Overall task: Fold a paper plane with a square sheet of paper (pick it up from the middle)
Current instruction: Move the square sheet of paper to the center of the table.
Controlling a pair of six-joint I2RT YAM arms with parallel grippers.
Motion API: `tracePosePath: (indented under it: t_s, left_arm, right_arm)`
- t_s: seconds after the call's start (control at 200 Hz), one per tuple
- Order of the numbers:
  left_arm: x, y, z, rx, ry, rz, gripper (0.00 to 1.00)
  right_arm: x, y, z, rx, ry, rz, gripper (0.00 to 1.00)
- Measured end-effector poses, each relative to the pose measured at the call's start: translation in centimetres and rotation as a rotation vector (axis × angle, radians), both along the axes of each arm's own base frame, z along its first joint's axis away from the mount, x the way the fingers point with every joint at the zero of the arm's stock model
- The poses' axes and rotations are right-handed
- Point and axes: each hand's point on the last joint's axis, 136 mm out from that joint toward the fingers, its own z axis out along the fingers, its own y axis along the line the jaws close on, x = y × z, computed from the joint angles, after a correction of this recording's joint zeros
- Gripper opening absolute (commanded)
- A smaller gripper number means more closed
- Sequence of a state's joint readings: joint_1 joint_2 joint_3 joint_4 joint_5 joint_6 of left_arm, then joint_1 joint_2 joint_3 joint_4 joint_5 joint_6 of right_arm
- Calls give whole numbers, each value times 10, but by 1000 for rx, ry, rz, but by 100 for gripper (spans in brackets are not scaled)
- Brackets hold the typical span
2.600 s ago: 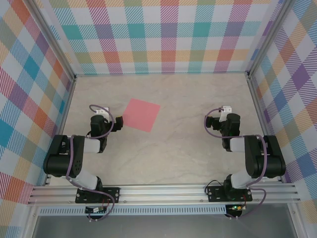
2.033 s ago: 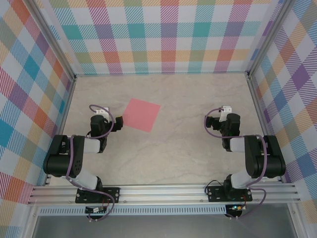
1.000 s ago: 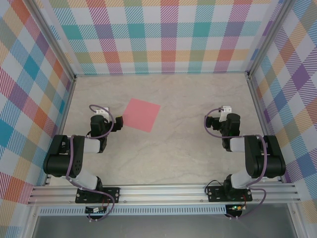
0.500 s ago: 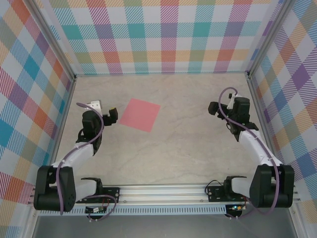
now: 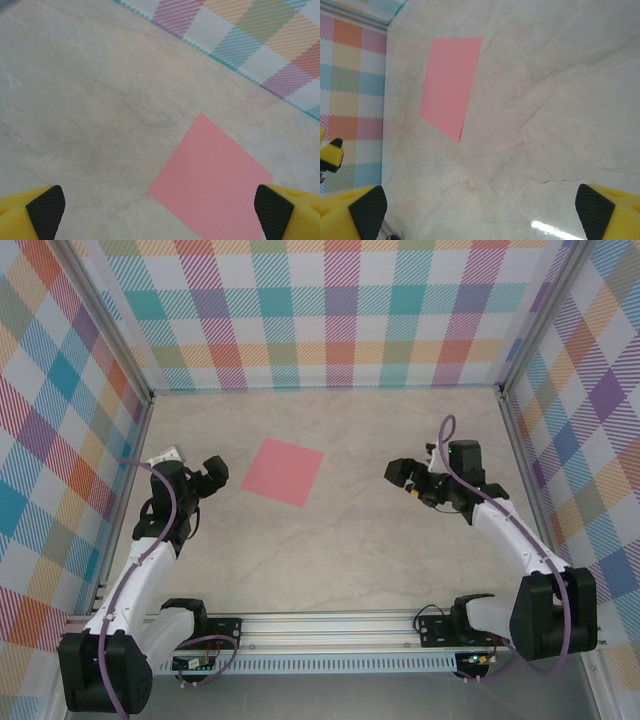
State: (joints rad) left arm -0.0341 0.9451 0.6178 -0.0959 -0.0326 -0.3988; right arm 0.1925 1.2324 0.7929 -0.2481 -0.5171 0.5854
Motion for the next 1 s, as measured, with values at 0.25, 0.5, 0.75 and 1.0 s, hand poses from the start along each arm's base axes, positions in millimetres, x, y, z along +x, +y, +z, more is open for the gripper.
tracePosePath:
  t_s: [0.25,0.5,0.75,1.0]
  left_arm:
    - [-7,-20,-18,-102,87,-74,100]
    - [-14,-26,-39,-124,195,-95,100]
    - [-26,-23,-40,-117,234,-85,100]
    - [-30,-20,-33,-106,218,-77,100]
  right_arm:
    - [0,95,-7,-28,84,204,85]
    - [18,186,-38,-84,163,332,81]
    - [42,256,-60,-114,198,388,77]
    - [61,290,-82,-140,248,389,77]
